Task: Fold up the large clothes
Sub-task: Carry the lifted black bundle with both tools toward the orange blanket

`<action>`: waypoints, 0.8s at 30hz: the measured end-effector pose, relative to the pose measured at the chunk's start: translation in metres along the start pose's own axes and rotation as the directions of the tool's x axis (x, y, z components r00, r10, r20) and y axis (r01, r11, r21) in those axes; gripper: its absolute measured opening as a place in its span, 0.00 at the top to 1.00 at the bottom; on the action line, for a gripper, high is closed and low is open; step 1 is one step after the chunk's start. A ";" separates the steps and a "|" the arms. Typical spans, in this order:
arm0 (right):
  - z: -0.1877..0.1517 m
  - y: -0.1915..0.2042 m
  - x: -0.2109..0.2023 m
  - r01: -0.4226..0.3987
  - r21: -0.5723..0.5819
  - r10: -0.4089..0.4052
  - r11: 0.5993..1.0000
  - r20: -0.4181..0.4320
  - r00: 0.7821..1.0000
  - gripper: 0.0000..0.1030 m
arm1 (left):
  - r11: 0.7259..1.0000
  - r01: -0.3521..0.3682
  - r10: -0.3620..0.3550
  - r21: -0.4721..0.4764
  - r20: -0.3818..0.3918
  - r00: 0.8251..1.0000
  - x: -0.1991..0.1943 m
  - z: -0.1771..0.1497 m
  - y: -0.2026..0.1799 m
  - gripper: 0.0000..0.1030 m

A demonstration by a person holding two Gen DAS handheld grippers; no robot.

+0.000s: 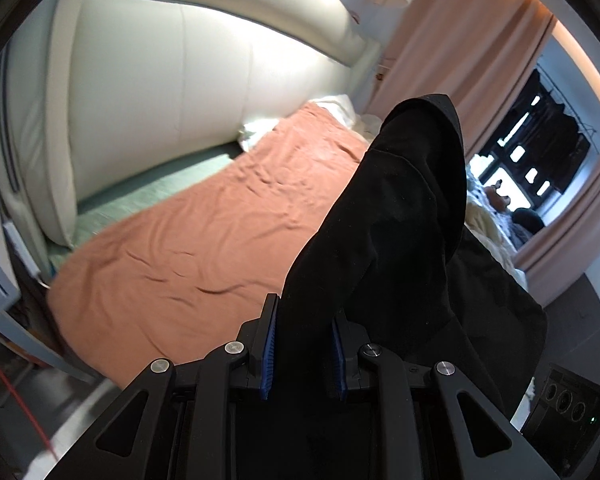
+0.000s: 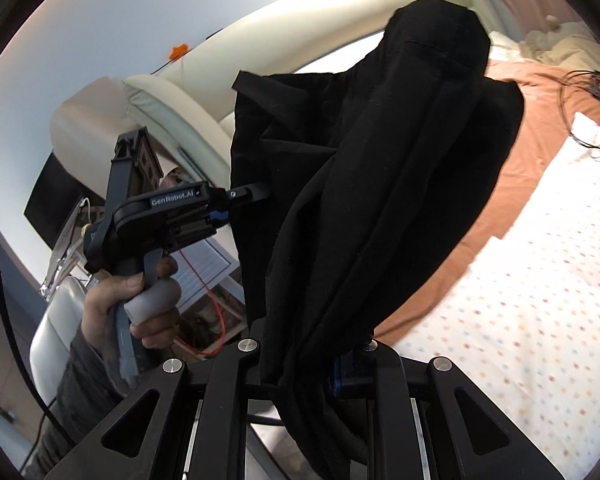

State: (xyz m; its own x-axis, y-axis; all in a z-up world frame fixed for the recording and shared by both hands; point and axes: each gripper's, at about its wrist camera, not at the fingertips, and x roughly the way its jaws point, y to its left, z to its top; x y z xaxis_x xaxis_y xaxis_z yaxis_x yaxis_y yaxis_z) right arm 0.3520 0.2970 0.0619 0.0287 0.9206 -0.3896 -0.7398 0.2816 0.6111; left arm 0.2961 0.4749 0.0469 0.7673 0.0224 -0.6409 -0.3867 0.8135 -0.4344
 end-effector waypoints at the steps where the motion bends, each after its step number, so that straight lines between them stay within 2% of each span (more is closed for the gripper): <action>1: 0.002 0.001 0.010 -0.014 0.000 0.014 1.000 -0.004 1.000 0.82 | 1.000 -0.020 0.020 0.003 0.002 1.000 -0.001 0.004 0.004 0.78; 7: 0.003 -0.002 0.068 -0.096 0.039 0.098 0.995 -0.032 0.995 0.82 | 0.990 -0.139 0.139 0.019 -0.001 0.990 0.008 0.023 0.024 0.78; 11: -0.010 -0.016 0.099 -0.154 0.104 0.160 0.983 -0.055 0.986 0.82 | 0.982 -0.184 0.185 0.029 -0.009 0.983 0.019 0.035 0.044 0.78; 17: -0.019 -0.049 0.146 -0.194 0.182 0.210 0.964 -0.075 0.975 0.82 | 0.970 -0.240 0.242 0.040 -0.040 0.970 0.061 0.050 0.063 0.78; 22: -0.028 -0.091 0.166 -0.198 0.247 0.225 0.948 -0.084 0.971 0.82 | 0.960 -0.278 0.280 0.036 -0.088 0.956 0.112 0.063 0.078 0.78; 24: -0.034 -0.107 0.160 -0.194 0.242 0.220 0.951 -0.086 0.972 0.82 | 0.956 -0.290 0.293 0.049 -0.105 0.950 0.131 0.068 0.080 0.78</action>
State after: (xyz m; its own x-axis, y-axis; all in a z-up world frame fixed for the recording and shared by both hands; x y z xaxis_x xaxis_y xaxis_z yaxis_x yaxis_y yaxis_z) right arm 0.4128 0.4048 -0.0886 -0.1931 0.9331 -0.3034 -0.5461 0.1547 0.8233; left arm 0.4002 0.5819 -0.0288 0.5619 0.1990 -0.8029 -0.5665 0.7998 -0.1983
